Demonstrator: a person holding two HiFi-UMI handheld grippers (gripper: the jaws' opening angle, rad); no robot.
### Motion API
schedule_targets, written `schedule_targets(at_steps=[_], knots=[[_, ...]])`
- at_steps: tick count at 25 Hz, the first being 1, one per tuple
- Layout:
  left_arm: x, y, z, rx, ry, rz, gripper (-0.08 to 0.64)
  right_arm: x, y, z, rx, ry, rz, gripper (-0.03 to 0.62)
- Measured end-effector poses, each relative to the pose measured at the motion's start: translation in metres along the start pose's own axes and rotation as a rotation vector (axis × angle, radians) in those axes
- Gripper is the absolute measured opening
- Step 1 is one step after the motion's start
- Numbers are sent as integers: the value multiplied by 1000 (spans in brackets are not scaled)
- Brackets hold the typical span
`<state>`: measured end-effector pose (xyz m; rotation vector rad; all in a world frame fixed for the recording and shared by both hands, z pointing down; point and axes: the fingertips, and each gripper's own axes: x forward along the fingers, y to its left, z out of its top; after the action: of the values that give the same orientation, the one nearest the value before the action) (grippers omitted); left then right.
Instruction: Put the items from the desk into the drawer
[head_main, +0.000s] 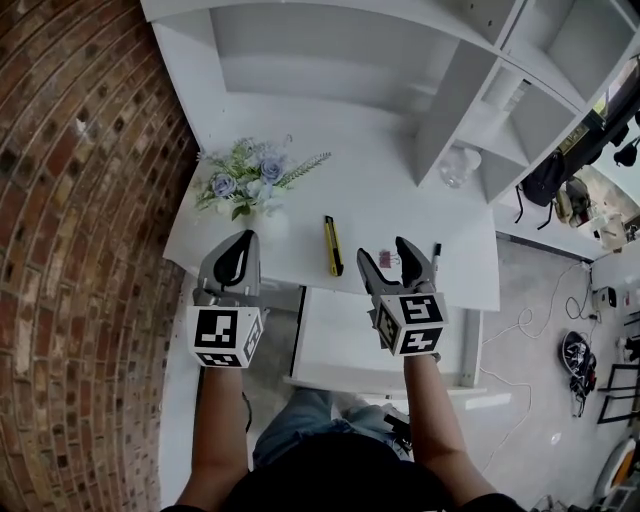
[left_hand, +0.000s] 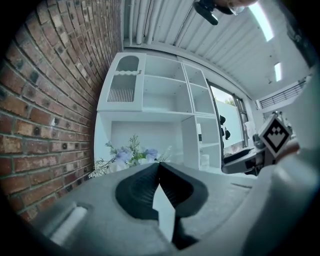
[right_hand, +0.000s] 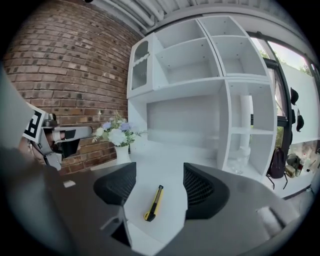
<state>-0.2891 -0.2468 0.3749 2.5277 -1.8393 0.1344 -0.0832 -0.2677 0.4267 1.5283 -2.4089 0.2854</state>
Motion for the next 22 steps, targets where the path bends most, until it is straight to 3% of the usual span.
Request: schedule_targets(at_steps=[12, 17, 22], knots=[[3, 0, -18, -10, 38, -28, 0, 101, 16, -79, 79, 278, 43, 272], [3, 2, -27, -22, 55, -27, -1, 133, 26, -117, 183, 424, 64, 264], [4, 3, -37, -37, 77, -30, 0, 156, 22, -146, 144, 543, 28, 249]])
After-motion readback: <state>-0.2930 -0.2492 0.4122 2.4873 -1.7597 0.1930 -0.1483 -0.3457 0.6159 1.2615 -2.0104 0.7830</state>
